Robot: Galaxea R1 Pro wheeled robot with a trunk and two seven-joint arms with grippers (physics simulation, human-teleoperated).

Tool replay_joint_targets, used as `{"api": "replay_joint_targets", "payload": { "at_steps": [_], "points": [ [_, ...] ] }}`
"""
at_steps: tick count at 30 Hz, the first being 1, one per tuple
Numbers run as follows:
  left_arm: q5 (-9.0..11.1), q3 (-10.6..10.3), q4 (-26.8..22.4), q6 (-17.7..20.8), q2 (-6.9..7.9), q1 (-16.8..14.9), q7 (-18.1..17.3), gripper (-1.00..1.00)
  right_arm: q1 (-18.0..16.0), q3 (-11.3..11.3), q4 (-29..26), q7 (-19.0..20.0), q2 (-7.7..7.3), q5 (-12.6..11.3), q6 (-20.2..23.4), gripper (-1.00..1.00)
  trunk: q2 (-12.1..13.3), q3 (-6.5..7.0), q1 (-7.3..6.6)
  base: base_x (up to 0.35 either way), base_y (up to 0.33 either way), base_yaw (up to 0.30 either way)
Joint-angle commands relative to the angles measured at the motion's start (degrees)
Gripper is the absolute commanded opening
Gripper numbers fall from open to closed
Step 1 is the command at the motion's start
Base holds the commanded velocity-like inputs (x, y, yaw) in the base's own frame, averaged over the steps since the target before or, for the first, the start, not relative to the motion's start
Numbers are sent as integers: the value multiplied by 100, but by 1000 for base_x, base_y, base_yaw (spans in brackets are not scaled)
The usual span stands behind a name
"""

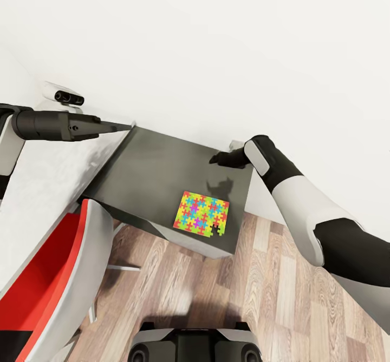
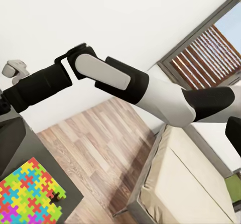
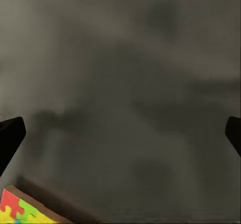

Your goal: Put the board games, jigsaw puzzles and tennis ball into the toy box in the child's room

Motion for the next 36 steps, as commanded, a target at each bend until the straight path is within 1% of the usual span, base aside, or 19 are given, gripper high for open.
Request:
{"api": "replay_joint_targets", "payload": {
  "at_steps": [1,7,16,25,36],
  "points": [
    [18,-11,-2,59,6,-7,-13,100,-3,20,-3,-25,-2,-33,16,100,-10,-8,1,-179,0,0],
    [28,-10,-16,59,-1,-7,-14,100,0,24,-2,-15,0,-47,19,100,-10,-8,1,-194,0,0],
    [35,-12,-11,59,-3,-7,-6,100,9,32,-2,-11,3,-60,13,100,-10,-24,1,-31,17,0],
    [35,-25,-10,59,-1,-7,0,100,17,39,12,-7,8,-78,-198,100,-10,-96,1,-2,94,0],
    [25,-57,-10,59,-3,-7,3,100,18,34,15,-4,9,-80,-247,100,-10,-198,1,-63,51,0]
  ]
}}
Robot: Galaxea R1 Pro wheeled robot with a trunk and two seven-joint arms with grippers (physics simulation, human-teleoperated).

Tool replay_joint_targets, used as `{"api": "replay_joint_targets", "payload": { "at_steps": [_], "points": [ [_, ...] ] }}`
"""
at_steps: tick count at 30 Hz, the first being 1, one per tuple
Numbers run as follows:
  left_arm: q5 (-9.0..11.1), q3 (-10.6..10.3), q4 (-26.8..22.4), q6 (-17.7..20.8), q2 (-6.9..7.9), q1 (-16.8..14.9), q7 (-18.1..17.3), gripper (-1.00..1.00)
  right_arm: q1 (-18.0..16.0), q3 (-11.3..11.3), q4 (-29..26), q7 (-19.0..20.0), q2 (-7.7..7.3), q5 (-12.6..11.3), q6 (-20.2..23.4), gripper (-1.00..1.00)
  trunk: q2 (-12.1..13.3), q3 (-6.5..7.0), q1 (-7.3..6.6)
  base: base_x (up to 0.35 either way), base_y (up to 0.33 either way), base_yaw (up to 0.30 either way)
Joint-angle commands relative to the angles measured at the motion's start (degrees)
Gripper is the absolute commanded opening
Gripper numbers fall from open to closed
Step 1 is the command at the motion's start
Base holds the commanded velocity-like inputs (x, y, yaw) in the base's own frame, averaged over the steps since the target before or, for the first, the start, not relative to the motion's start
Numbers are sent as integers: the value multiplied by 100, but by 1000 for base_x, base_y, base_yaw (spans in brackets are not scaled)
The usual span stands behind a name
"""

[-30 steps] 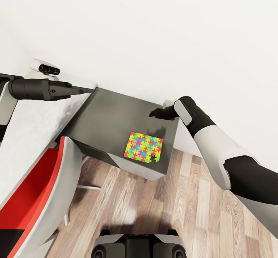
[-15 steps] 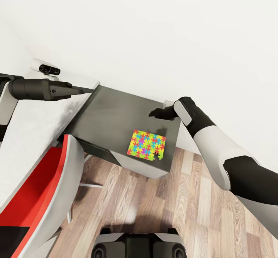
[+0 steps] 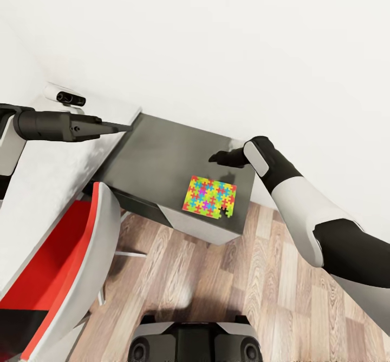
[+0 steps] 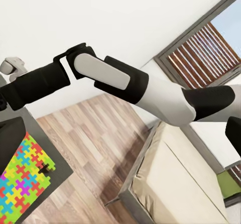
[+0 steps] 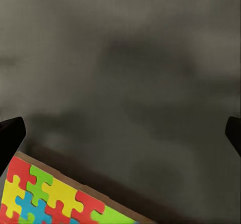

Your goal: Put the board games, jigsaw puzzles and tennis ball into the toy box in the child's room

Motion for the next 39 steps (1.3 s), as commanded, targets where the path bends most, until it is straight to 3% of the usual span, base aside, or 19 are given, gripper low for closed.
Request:
{"api": "replay_joint_targets", "payload": {
  "at_steps": [1,13,26,39],
  "points": [
    [20,-14,2,58,6,-7,-12,100,0,17,-3,-22,-2,-30,16,100,-10,-18,2,-31,25,0],
    [23,-19,11,55,6,-7,-12,100,46,21,-6,-11,-2,-30,9,100,-10,-111,2,-8,85,0],
    [-132,6,11,54,6,-7,-12,100,48,24,-4,-12,-2,-30,6,100,-10,-117,2,0,60,0],
    [-164,13,11,53,6,-7,-12,100,48,24,-3,-13,-2,-30,5,100,-10,-118,2,-76,46,0]
  ]
}}
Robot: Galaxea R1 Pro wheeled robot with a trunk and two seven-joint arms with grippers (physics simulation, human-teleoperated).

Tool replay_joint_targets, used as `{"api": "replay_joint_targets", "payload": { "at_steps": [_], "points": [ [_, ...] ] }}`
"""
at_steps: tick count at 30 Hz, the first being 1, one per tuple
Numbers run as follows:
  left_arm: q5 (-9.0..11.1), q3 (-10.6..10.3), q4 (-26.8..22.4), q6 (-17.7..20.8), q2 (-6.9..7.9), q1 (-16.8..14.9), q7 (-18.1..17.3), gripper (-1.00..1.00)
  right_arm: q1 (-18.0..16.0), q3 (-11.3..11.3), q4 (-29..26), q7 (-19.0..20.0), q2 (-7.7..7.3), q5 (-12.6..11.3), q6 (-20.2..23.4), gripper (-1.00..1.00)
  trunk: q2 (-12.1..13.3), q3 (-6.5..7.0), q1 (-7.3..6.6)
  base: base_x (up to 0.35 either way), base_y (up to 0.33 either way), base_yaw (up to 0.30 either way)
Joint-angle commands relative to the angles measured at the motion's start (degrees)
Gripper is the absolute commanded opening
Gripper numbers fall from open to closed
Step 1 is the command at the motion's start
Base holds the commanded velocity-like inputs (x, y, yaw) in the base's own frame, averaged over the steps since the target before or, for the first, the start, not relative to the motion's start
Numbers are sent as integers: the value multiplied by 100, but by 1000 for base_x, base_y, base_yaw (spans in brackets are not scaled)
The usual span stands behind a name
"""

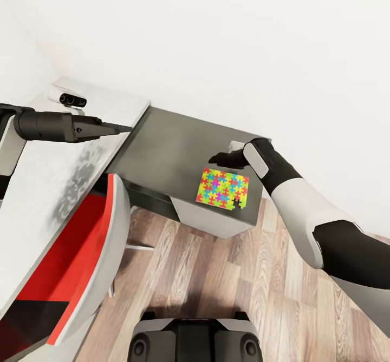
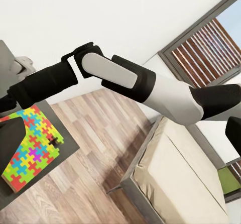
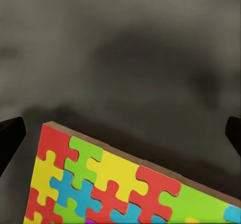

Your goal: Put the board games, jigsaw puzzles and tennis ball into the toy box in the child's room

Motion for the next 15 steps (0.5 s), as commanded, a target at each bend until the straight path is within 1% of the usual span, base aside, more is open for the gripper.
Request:
{"api": "replay_joint_targets", "payload": {
  "at_steps": [1,6,15],
  "points": [
    [17,-13,2,58,6,-7,-12,100,-4,19,-3,-23,-2,-28,17,100,-10,-8,3,-21,11,0],
    [17,-8,2,62,6,-7,-12,100,5,19,-3,-19,-2,-28,17,100,-10,-8,3,-18,9,0],
    [20,-38,4,59,3,-7,-12,100,15,17,-5,-15,-6,-28,18,100,-10,-8,3,-41,55,0]
  ]
}}
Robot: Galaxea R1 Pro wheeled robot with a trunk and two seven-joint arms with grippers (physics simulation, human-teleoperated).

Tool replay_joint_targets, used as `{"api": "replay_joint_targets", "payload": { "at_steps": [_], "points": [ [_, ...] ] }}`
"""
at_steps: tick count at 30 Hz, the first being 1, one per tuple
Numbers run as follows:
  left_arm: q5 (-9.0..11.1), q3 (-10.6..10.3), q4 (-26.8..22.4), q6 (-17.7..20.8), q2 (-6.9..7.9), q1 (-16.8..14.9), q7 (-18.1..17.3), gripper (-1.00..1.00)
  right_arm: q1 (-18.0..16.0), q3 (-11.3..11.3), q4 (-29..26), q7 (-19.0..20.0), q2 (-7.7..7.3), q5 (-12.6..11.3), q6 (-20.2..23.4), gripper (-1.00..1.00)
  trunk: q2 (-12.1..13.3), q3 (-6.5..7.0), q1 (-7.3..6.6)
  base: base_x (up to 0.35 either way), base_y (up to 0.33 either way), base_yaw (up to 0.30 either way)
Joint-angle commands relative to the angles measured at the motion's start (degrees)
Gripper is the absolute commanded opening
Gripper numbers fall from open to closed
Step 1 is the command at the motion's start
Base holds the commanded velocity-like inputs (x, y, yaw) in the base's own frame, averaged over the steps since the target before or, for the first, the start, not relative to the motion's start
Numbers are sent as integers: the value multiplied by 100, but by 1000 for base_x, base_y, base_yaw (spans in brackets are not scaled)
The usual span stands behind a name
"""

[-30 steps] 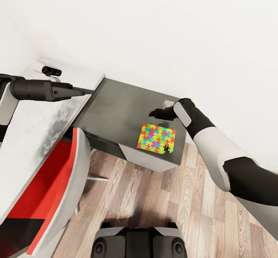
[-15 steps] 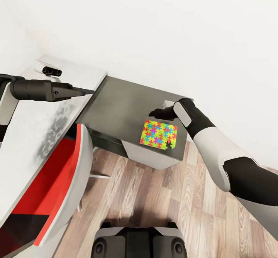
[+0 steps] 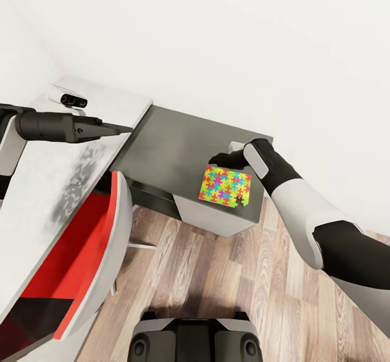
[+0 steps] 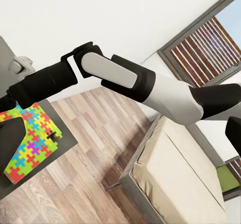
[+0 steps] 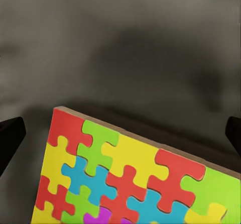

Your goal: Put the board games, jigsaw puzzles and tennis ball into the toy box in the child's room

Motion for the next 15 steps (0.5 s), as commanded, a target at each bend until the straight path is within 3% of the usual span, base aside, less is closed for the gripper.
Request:
{"api": "replay_joint_targets", "payload": {
  "at_steps": [1,15],
  "points": [
    [16,-17,2,58,4,-7,-12,100,-2,17,-3,-22,-4,-28,16,100,-10,-8,3,-9,15,0],
    [14,-32,8,58,0,-7,-12,100,9,11,-2,-22,-11,-28,16,100,-10,-8,3,-2,56,0]
  ]
}}
